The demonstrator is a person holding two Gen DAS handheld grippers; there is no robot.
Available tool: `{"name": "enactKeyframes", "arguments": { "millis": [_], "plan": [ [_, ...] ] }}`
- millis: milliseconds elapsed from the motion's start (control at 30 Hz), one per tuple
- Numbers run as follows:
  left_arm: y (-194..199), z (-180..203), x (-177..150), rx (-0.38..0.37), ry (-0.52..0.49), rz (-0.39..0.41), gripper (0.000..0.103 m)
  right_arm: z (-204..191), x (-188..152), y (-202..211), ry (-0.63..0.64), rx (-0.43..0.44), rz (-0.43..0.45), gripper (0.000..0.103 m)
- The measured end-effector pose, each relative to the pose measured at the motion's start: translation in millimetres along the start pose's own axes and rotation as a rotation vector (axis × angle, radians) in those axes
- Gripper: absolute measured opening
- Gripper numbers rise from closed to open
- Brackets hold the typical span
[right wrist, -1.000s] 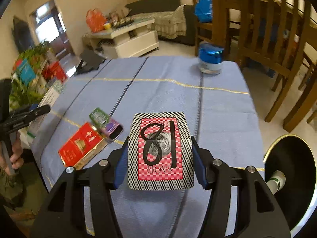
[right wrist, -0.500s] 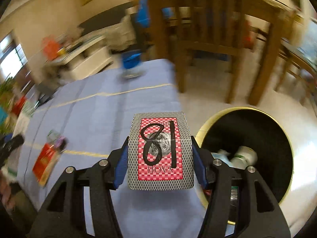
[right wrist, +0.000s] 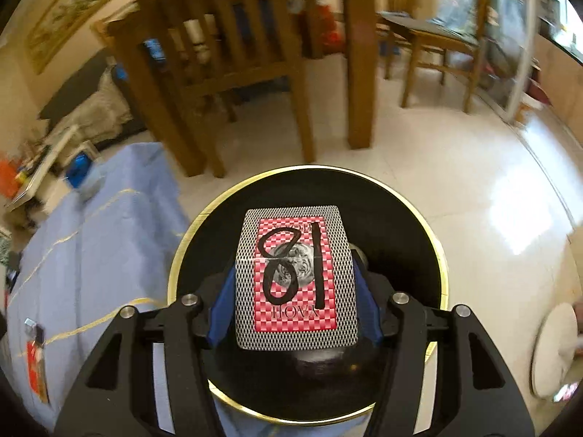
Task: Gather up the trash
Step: 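Drop the card box in the bin with right gripper while left gripper carries ointment box, then drop the ointment box into the bin with the left gripper, then grasp the green Doublemint gum pack with the right gripper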
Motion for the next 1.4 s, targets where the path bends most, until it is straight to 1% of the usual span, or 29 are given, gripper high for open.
{"name": "enactKeyframes", "arguments": {
  "millis": [33,100,167,200,233,367,467,533,633,700,767,800,833,867,900,967,1067,1200,1300,1367,1400],
  "plan": [
    [-5.3,6.8,1.1,-0.007,-0.007,-0.005,0.044,9.7,-1.0,-2.8,-0.023,-0.036,-0.012,0.086],
    [-17.1,19.6,3.1,-0.014,-0.024,-0.016,0.044,22.2,-3.2,-0.3,-0.052,-0.076,-0.007,0.086],
    [-25.5,29.3,3.1,-0.019,-0.039,-0.023,0.044,34.5,0.7,5.8,-0.099,-0.081,0.020,0.087],
    [-31.1,35.3,2.4,-0.021,-0.048,-0.030,0.044,39.2,2.2,8.9,-0.115,-0.080,0.032,0.089],
    [-34.0,39.1,2.5,-0.023,-0.052,-0.035,0.044,43.3,3.9,13.0,-0.133,-0.081,0.050,0.091],
    [-48.8,55.0,0.3,-0.031,-0.070,-0.057,0.044,61.8,11.8,30.3,-0.230,-0.092,0.127,0.092],
    [-61.5,70.9,4.8,-0.040,-0.092,-0.064,0.045,76.2,17.9,45.2,-0.301,-0.107,0.196,0.093],
    [-70.2,84.3,7.8,-0.054,-0.107,-0.069,0.045,83.9,23.2,55.6,-0.334,-0.121,0.242,0.095],
    [-79.0,103.4,11.5,-0.072,-0.140,-0.071,0.045,98.2,26.4,70.1,-0.384,-0.144,0.302,0.095],
    [-82.7,116.2,11.4,-0.103,-0.153,-0.075,0.046,112.2,25.7,79.2,-0.436,-0.157,0.339,0.095],
    [-85.2,124.3,10.5,-0.116,-0.167,-0.074,0.048,125.3,23.7,85.8,-0.486,-0.167,0.369,0.095],
    [-86.4,126.3,9.5,-0.122,-0.169,-0.076,0.056,132.8,22.6,90.3,-0.515,-0.170,0.386,0.096],
    [-87.3,128.1,9.5,-0.126,-0.171,-0.077,0.062,137.9,20.9,94.4,-0.538,-0.172,0.398,0.096],
    [-87.3,128.0,9.1,-0.120,-0.171,-0.073,0.069,142.3,20.0,96.8,-0.551,-0.173,0.405,0.096],
    [-87.0,127.3,8.1,-0.118,-0.170,-0.070,0.073,145.8,19.3,99.4,-0.564,-0.174,0.414,0.096],
    [-87.6,124.8,6.5,-0.123,-0.164,-0.074,0.074,149.7,19.4,102.4,-0.577,-0.173,0.423,0.096],
    [-83.7,115.0,5.0,-0.115,-0.149,-0.079,0.074,145.3,20.5,99.8,-0.561,-0.162,0.408,0.096],
    [-63.0,93.7,2.9,-0.073,-0.140,-0.050,0.074,130.2,24.2,97.0,-0.520,-0.151,0.398,0.096],
    [-40.6,68.6,-2.2,-0.031,-0.124,-0.027,0.076,116.3,26.8,92.3,-0.488,-0.141,0.386,0.097],
    [-24.0,46.6,-6.6,-0.004,-0.096,-0.012,0.078,100.7,29.3,88.0,-0.448,-0.124,0.374,0.097],
    [-12.3,29.4,-10.1,0.025,-0.075,-0.001,0.079,93.8,31.0,85.3,-0.430,-0.116,0.369,0.097]
  ]
}}
Point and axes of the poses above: each gripper's, at about its wrist camera, not at the fingertips, and y roughly against the way its jaws point, z to its right, x to its top, the point moved 5 cm from there along -y, roughly the way its jaws point, and after that the axes turned 12 degrees about z, right-handed, at the moved point
